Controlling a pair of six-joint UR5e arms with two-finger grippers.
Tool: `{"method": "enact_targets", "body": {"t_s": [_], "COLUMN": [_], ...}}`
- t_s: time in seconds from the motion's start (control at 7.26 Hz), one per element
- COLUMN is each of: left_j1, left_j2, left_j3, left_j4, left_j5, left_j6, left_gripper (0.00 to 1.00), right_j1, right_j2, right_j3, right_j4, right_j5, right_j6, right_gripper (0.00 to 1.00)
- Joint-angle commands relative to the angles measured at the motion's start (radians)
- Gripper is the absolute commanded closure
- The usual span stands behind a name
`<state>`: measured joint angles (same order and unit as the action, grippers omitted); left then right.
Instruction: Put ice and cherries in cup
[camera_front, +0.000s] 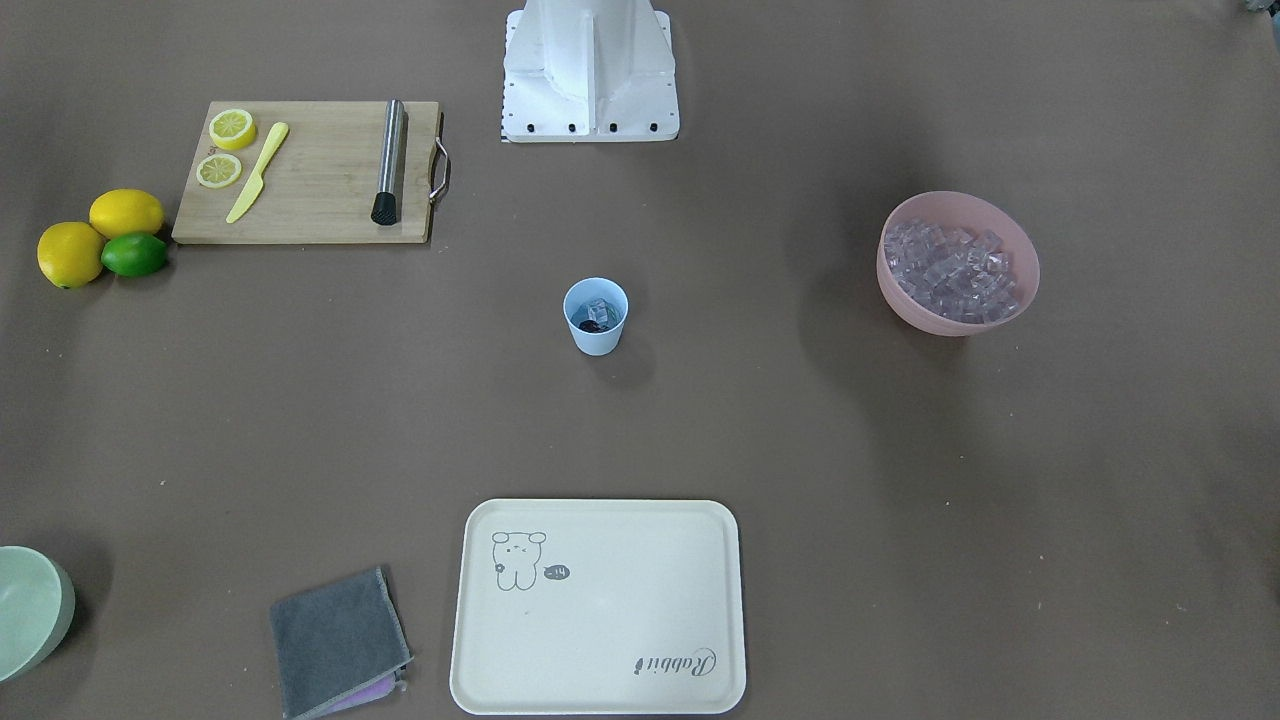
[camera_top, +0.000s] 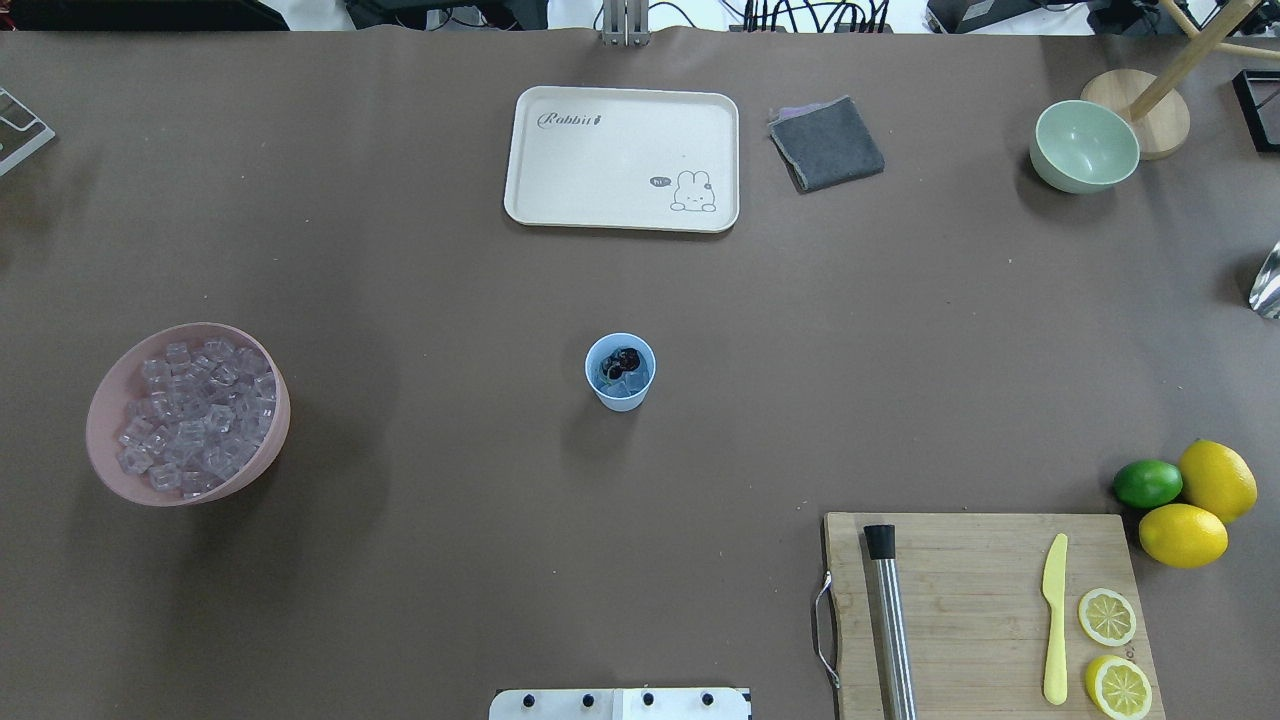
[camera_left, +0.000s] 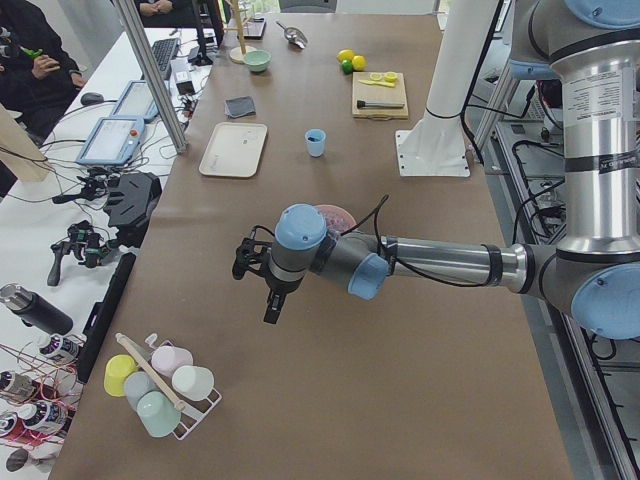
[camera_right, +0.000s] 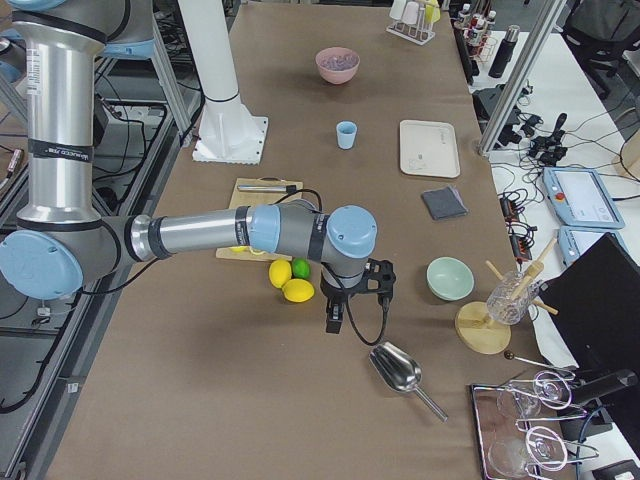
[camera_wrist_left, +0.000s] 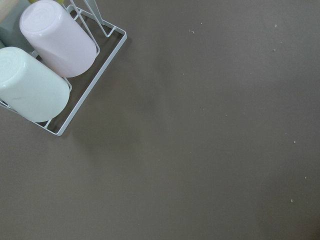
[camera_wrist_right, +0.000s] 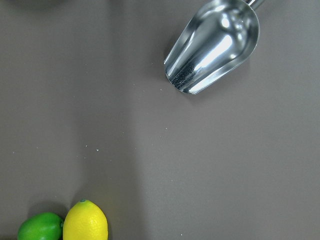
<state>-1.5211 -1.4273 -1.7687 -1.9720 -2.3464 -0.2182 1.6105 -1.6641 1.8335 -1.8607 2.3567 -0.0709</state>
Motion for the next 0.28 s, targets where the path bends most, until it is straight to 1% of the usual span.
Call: {"method": "enact_targets", "body": {"t_s": [0.0, 0.14], "left_j1": [-0.019, -0.019], "left_j2": [0.015, 0.016], "left_j3": [-0.008, -0.008], "left_j4": [-0.004, -0.007], "left_j5": [-0.005, -0.005], "left_j6": [0.003, 0.005], "left_gripper": [0.02, 0.02], "right_j1": [-0.001, 0.000], "right_j2": [0.000, 0.000], "right_j3": [0.001, 0.001], "right_j4": [0.000, 0.002], "right_j5": [-0.001, 0.001], "right_j6": [-0.001, -0.001], "right_gripper": [0.00, 0.00]}}
